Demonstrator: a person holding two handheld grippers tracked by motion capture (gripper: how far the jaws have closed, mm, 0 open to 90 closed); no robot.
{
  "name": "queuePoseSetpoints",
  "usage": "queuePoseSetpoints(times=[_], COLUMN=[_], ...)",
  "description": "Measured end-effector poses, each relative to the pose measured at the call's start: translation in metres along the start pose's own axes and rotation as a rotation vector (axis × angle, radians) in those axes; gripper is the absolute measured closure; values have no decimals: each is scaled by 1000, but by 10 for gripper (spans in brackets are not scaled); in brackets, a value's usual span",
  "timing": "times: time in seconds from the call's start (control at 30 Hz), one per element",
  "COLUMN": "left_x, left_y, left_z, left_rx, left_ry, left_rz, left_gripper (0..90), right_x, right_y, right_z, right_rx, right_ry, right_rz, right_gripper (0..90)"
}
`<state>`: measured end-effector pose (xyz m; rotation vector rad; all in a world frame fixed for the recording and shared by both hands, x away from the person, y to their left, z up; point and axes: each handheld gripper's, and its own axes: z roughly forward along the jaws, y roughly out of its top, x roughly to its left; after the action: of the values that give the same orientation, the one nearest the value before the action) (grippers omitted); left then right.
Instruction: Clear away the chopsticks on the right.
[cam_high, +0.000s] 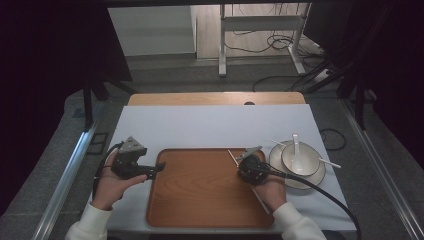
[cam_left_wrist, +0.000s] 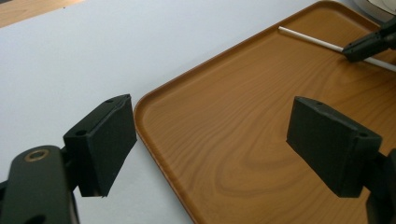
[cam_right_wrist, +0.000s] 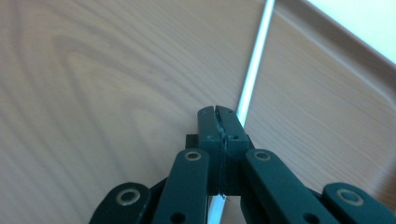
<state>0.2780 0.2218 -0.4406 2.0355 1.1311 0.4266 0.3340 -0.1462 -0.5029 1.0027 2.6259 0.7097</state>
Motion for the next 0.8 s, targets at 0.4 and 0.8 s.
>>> queuePoseSetpoints(times=[0.4, 0.8], left_x=[-1, 0], left_y=[0, -1], left_z=[2, 3], left_rx=[4, 8], left_ry=[0, -2], left_rz=[-4, 3], left_gripper=[154, 155], right_x=[-12, -15], right_y=[4, -4], right_z=[6, -1], right_rx=[-30, -4], right_ry=[-58, -132], right_rz=[51, 58], right_gripper=[900, 900])
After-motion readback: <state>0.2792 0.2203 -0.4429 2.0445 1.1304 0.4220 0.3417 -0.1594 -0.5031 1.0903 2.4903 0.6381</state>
